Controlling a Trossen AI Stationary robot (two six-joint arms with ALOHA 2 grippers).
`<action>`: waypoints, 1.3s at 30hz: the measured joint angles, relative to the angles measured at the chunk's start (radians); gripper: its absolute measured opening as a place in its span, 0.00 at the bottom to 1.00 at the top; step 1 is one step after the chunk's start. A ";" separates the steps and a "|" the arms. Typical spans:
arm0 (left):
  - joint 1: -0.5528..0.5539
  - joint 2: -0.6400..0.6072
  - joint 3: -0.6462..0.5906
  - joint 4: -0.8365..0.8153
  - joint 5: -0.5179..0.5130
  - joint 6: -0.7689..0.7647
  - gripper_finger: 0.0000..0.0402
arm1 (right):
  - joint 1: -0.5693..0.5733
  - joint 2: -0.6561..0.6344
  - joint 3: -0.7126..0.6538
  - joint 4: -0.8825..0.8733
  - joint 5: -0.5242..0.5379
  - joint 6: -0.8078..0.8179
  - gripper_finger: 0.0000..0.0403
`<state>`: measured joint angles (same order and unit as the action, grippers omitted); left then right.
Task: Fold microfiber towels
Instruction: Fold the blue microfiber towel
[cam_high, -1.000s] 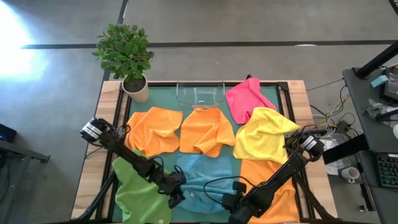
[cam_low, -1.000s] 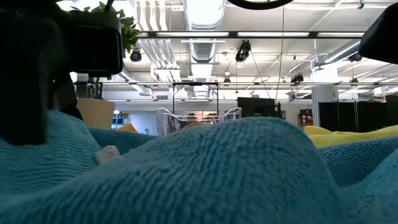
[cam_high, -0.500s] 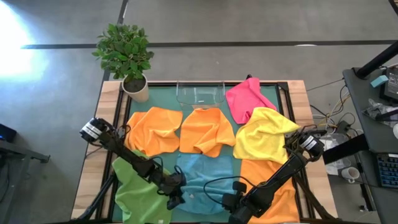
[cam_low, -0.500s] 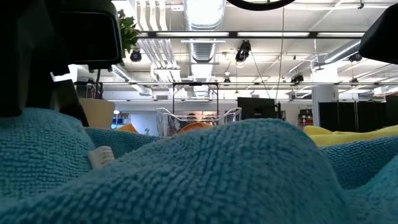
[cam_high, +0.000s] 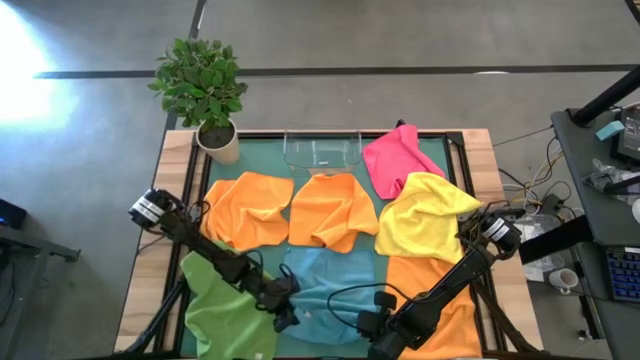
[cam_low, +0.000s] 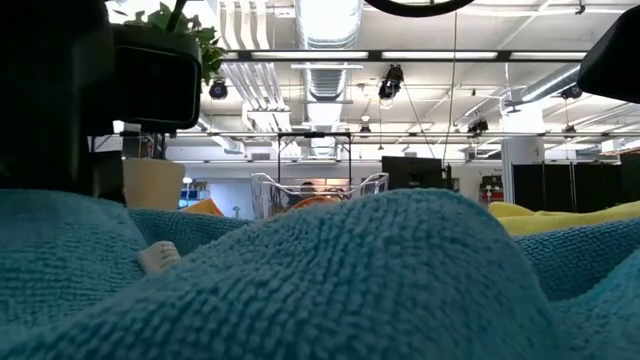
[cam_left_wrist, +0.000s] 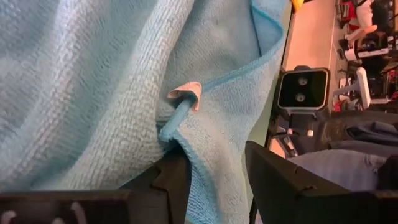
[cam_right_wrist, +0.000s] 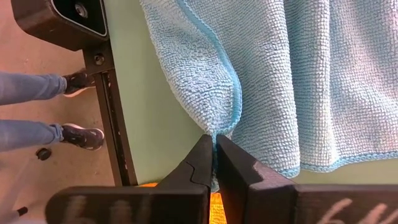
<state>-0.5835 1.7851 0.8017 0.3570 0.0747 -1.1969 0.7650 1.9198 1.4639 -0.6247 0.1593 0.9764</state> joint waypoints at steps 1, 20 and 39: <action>0.001 0.000 0.002 0.000 -0.003 0.001 0.33 | 0.000 0.000 0.000 0.000 0.000 0.000 0.02; -0.021 -0.015 0.025 0.000 -0.030 0.169 0.02 | 0.012 -0.026 0.000 -0.001 0.001 0.021 0.02; -0.021 -0.301 0.013 -0.221 -0.079 0.454 0.02 | 0.042 -0.156 0.000 -0.135 0.087 0.025 0.02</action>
<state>-0.6041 1.4838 0.8142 0.1355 -0.0046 -0.7429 0.8070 1.7642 1.4639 -0.7597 0.2462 1.0016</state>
